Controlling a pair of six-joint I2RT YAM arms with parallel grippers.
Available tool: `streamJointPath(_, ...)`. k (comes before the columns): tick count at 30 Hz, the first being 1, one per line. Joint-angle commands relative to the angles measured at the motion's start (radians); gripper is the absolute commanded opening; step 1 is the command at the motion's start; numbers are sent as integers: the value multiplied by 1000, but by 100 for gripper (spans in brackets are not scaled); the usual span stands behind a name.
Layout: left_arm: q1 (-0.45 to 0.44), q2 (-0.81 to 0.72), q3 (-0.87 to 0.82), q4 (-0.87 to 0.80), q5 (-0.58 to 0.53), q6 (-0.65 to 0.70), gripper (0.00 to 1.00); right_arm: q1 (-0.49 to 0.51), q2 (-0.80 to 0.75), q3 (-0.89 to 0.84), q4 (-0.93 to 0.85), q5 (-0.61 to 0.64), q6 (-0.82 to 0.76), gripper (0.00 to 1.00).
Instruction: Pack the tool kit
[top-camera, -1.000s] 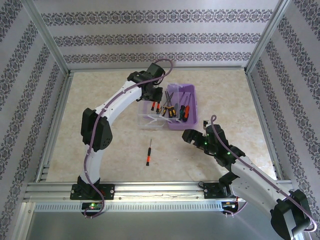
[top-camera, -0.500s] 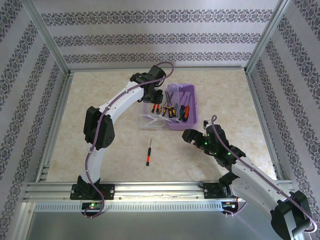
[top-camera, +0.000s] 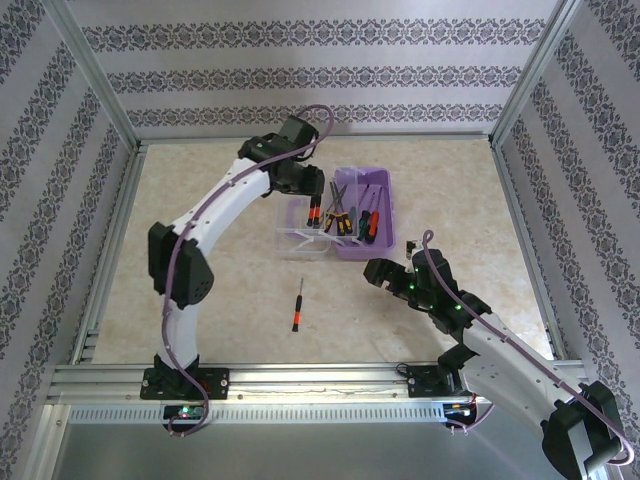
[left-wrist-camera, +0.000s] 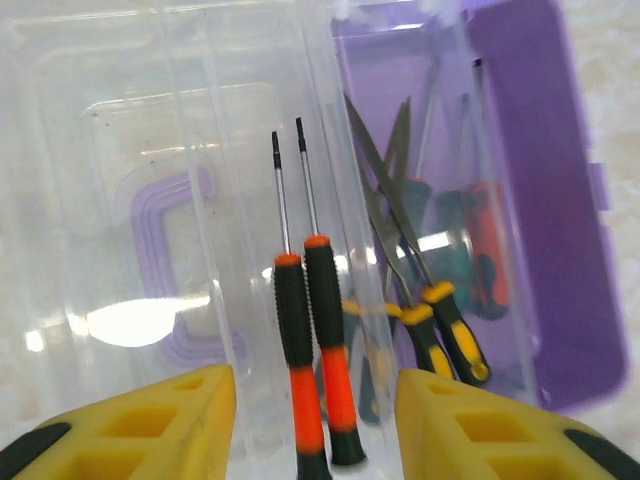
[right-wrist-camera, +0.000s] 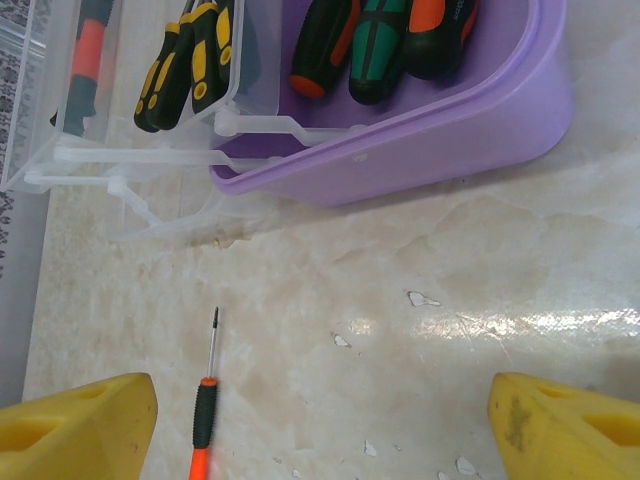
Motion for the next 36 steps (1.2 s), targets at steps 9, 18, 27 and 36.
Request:
streamJointPath(9, -32, -558, -808, 162, 19, -107, 53, 22, 29, 27, 20, -19, -7, 86)
streamJointPath(18, -214, -706, -1222, 319, 62, -320, 54, 182, 209, 90, 113, 2, -90, 91)
streamJointPath(27, -357, -539, -1222, 521, 21, -440, 52, 225, 328, 153, 101, 40, -76, 88)
streamJointPath(36, -365, -395, -1157, 530, -27, -463, 42, 189, 243, 112, 57, 61, -46, 88)
